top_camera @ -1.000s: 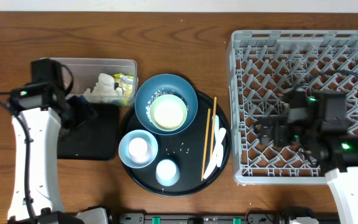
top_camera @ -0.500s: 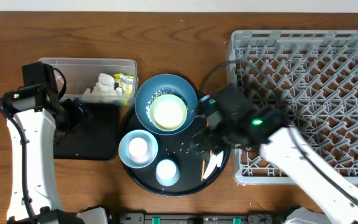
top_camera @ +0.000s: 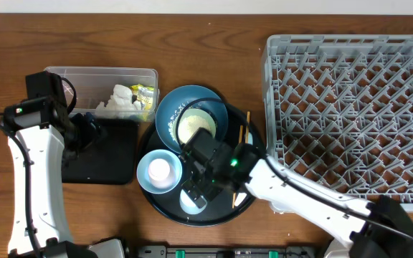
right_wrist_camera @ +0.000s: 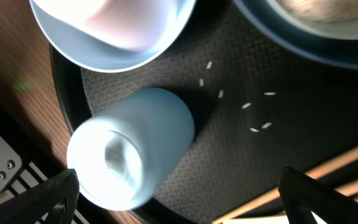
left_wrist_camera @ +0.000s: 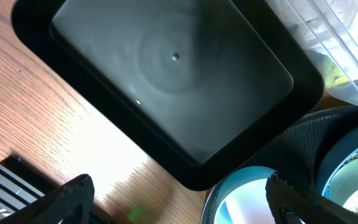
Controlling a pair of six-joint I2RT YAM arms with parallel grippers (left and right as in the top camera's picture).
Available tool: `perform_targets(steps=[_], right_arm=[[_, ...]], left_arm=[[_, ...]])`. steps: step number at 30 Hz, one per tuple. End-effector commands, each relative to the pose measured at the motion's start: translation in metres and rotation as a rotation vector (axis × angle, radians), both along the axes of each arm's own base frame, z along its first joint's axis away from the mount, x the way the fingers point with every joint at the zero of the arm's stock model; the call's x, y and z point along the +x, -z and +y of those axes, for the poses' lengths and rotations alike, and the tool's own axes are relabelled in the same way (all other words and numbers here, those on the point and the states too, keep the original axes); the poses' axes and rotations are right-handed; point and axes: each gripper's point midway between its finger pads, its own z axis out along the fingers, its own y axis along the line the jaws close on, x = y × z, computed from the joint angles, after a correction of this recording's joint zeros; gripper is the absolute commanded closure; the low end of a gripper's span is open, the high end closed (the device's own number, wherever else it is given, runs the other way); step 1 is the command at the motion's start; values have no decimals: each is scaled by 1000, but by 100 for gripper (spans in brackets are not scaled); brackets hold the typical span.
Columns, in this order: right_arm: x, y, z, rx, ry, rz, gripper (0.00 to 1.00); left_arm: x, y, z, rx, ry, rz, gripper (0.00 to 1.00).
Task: Sort waste into correct bins and load items into the dishwasher rack
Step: 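Move right gripper to the light-blue cup and grasp it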
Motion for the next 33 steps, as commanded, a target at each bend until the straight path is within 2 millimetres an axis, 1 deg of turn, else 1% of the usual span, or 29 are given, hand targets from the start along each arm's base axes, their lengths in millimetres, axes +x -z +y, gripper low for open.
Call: perform_targets(steps=[1,8,13,19,24,28,33], right_arm=[[-2,1,9,-9,9,-18,1],[-16,4,26,12,-43,-29,1],[-24,9,29,-3,-64,-24,1],[-22,21,28,-39,-43,-33,3],[-21,30,30,-49,-42,-28,16],[-22,34,30,-61,-43,-21,23],[-23,35,29,-64,-48,-19,31]], left_arm=[[-3,4,1,0,-9,17,10],[-3,4,1,0,-9,16,10],[-3,4,1,1,-9,13,10],[-3,4,1,1,-9,13,10],[-3,4,1,1,-9,13,10],[-3,4,1,1,-9,13,10],[-2,4,1,1,-9,12,10]])
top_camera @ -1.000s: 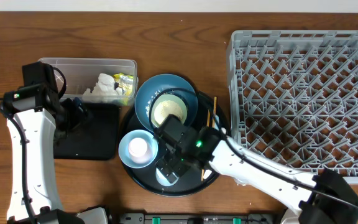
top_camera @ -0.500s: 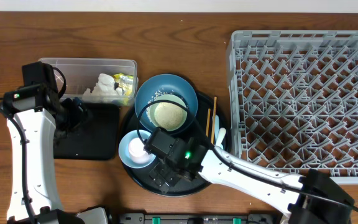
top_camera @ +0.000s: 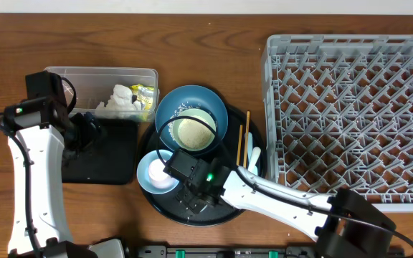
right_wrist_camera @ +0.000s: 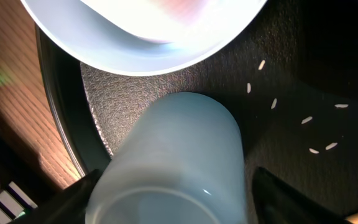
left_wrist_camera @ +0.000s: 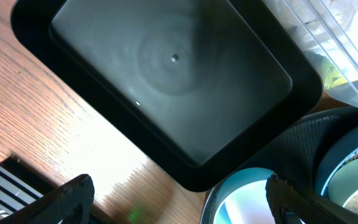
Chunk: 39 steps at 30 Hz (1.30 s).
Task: Sort waste into correct bins and load items into the dishwasher rack
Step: 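Move right gripper to the light-blue cup and grasp it, then carry the light-blue cup with right gripper to the rack's far corner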
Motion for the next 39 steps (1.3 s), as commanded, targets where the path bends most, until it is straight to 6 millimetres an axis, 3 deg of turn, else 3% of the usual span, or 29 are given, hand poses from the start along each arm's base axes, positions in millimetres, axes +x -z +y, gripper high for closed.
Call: perform_targets(steps=[1,8,12,20,24,30,36,39], right_arm=[[-2,-3,5,1,-8,-14,33],[-3,-6,3,-9,-7,-8,47],[0,-20,4,-6,-1,-10,49],[26,-79,6,71,49,-66,50],[50,-115,-8,117,113,-104,50],[110,-156,-66,147,289,-183,51],[182,-179,-163,95,519,-309,55],[207,-181,-214,75,653,-336,55]], left_arm=[[-3,4,1,0,-9,14,10],[-3,4,1,0,-9,14,10],[-3,4,1,0,-9,14,10],[-3,4,1,0,-9,14,10],[-3,4,1,0,-9,14,10],[-3,4,1,0,-9,14,10],[-3,4,1,0,-9,14,10],[-3,4,1,0,-9,14,10]])
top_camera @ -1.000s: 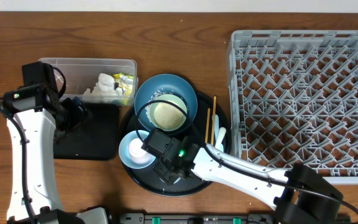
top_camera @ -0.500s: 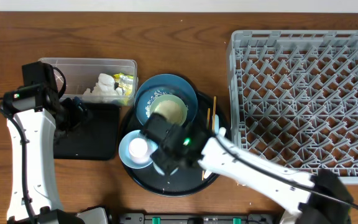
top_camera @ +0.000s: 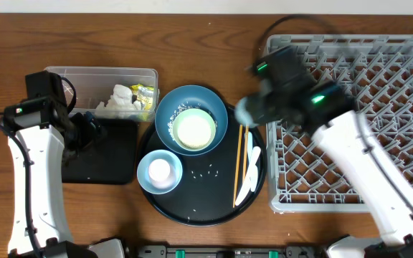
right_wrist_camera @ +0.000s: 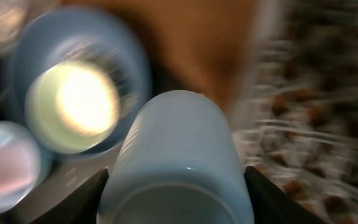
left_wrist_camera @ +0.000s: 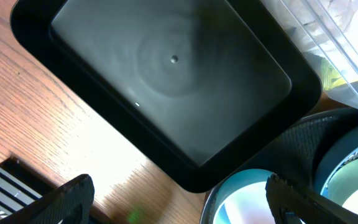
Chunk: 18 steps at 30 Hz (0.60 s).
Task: Sort waste into correct bins and load items into the dishwasher rack
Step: 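Carry the light-blue cup with right gripper to the rack's far corner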
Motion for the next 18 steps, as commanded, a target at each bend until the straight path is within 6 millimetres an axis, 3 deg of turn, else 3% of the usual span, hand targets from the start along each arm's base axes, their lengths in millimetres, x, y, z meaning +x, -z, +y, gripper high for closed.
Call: perform_targets(steps=[1,6,10,18], right_arm=[[30,-18,-66,-30,146,-76,56],[64,-34,-152,-14,374,-181,56],[77,-46,-211,-21,507,-259,55],[90,-41,-294,-60,662,-320,55]], left_arm=[[-4,4,1,-1,-9,18,10],[-4,4,1,-1,-9,17,10],[-4,4,1,-1,-9,17,10],[-4,4,1,-1,-9,17,10]])
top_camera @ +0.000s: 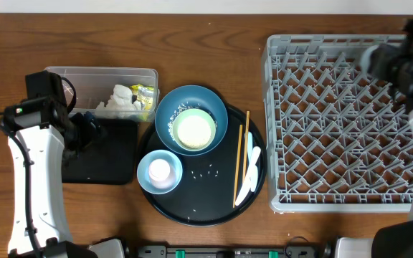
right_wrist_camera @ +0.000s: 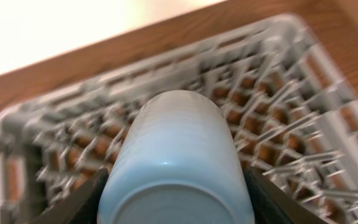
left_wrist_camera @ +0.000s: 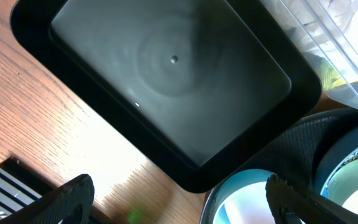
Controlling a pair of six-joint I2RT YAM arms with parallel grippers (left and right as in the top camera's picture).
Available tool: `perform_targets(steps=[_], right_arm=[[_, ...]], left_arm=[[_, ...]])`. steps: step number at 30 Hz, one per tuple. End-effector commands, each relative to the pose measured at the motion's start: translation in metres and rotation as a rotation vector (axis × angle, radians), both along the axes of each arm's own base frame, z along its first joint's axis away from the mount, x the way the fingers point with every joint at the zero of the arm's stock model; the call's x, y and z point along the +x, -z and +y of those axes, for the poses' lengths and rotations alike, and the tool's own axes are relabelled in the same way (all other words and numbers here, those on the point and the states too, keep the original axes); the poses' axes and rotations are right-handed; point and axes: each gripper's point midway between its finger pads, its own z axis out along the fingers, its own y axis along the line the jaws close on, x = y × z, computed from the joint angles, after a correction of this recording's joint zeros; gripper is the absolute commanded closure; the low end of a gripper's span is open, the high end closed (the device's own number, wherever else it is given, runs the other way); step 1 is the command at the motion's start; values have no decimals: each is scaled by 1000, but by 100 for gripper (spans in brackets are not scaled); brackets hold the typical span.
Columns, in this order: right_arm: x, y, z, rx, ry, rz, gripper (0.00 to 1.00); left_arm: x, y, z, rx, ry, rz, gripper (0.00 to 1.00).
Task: Sort waste into correct bins and load items into the dishwasher rack
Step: 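Carry the light-blue cup with right gripper to the rack's far corner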
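Observation:
My right gripper (right_wrist_camera: 176, 202) is shut on a pale blue cup (right_wrist_camera: 176, 149), its base facing the camera, held over the grey dishwasher rack (right_wrist_camera: 278, 93). In the overhead view the cup (top_camera: 373, 60) hangs over the rack's (top_camera: 335, 129) far right part, with the right gripper (top_camera: 388, 66) beside it. My left gripper (left_wrist_camera: 179, 208) is open over the table's wood, between the black bin (left_wrist_camera: 166, 81) and a small light-blue bowl (left_wrist_camera: 253, 199). From above the left gripper (top_camera: 84, 132) sits at the black bin's (top_camera: 106, 154) left end.
A round black tray (top_camera: 214, 208) carries a large blue bowl (top_camera: 171, 107) with a pale bowl (top_camera: 194, 129) inside, the small light-blue bowl (top_camera: 160, 172), chopsticks (top_camera: 239, 165), a white spoon (top_camera: 250, 175) and rice grains. A clear bin (top_camera: 84, 79) holds crumpled waste.
My right gripper, still shut on the cup, has moved from the rack's near left edge beside the blue bowl to over the rack's far right part. The left arm has not moved.
The cup lay on its side at the front of the round tray, with my right gripper open above it. Then the gripper was down around the cup. Later it held the cup by the rack's left edge, and now over the rack's far right.

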Motion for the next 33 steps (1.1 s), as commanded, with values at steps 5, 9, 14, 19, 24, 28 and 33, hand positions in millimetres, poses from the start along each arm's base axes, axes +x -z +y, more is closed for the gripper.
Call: perform_targets(steps=[5,9,14,19,24,28,33], right_arm=[[23,20,-46,-21,60,17,56],[39,21,-65,-53,89,57,55],[54,30,-93,-74,142,127,55],[52,62,-118,-49,192,195,57],[47,83,-140,-37,233,225,58],[48,90,-146,-32,239,230,58],[53,97,-144,-24,229,231,58]], left_arm=[[-4,4,1,-1,-9,18,10],[-4,4,1,-1,-9,18,10],[-4,4,1,-1,-9,18,10],[-4,4,1,-1,-9,18,10],[-4,4,1,-1,-9,18,10],[-4,4,1,-1,-9,18,10],[-4,4,1,-1,-9,18,10]])
